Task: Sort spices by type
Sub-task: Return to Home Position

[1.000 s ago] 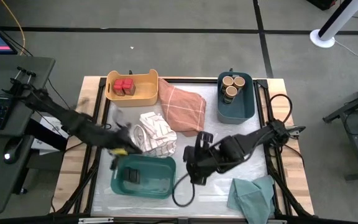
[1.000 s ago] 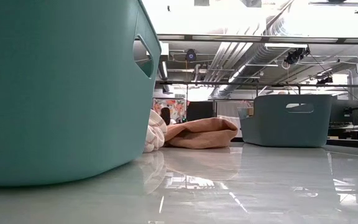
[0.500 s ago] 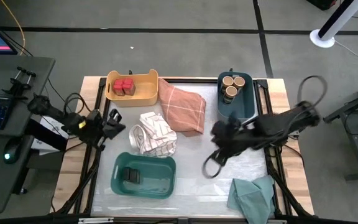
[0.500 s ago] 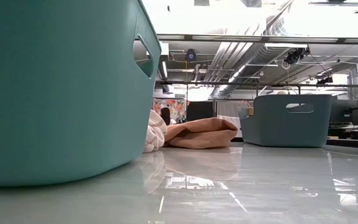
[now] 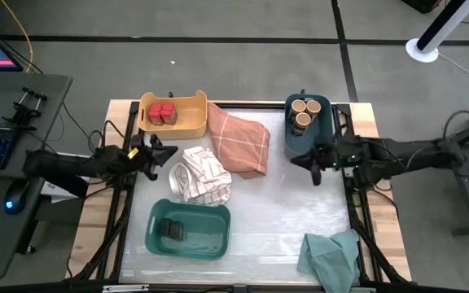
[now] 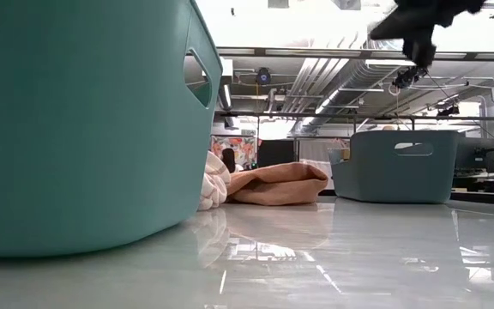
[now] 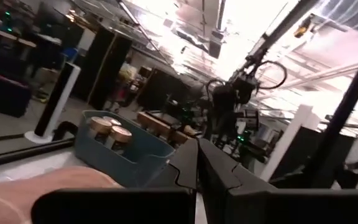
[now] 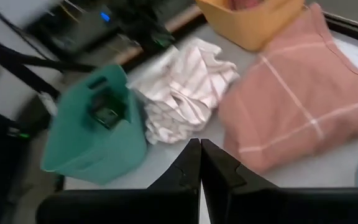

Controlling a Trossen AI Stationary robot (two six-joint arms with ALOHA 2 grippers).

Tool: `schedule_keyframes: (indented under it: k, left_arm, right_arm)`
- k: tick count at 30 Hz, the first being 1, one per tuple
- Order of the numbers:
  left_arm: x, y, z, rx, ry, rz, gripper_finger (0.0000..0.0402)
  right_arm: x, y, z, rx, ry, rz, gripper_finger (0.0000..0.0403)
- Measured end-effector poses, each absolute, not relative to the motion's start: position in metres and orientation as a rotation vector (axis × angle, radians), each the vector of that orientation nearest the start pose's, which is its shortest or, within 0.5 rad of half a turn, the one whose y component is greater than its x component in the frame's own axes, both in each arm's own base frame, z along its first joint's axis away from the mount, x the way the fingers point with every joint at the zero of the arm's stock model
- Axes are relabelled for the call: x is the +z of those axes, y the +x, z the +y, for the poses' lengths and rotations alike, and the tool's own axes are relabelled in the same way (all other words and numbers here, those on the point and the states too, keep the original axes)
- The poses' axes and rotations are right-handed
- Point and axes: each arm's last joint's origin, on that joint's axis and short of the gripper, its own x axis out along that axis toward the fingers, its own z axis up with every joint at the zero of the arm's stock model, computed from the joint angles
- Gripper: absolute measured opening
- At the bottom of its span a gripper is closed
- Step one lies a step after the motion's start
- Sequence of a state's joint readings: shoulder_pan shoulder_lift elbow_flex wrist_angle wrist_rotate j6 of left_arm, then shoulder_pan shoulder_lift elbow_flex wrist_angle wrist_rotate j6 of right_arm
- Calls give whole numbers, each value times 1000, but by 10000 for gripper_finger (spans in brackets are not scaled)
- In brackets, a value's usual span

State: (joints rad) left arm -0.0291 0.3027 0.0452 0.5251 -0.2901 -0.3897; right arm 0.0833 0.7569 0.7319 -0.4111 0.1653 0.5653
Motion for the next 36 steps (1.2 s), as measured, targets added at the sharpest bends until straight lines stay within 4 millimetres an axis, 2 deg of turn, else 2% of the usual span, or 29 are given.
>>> schedule_keyframes:
  k: [4,10,16,19,25,29,33,36]
  left_arm:
    - [203,112,9,253,-441,-329,0]
    - [199,112,11,333,-471,-303,0]
    - [196,113,11,340,-466,-273,0]
    - [195,113,11,342,-464,-266,0]
    - [195,113,11,345,-462,-256,0]
    - [195,105,11,343,-463,-262,0]
    - [195,91,11,335,-471,-302,0]
    - [190,92,11,344,-482,-339,0]
  right_arm:
    - [263,145,-3,-139,514,265,0]
    - [223,140,-22,-112,454,45,0]
    - [190,132,-33,-97,427,-46,0]
    - [178,130,-36,-153,366,-14,0]
    - [158,127,-37,-232,404,156,0]
    - [152,125,-37,-242,395,233,0]
    - [152,124,-36,-236,362,242,0]
    - [157,117,-31,-203,305,190,0]
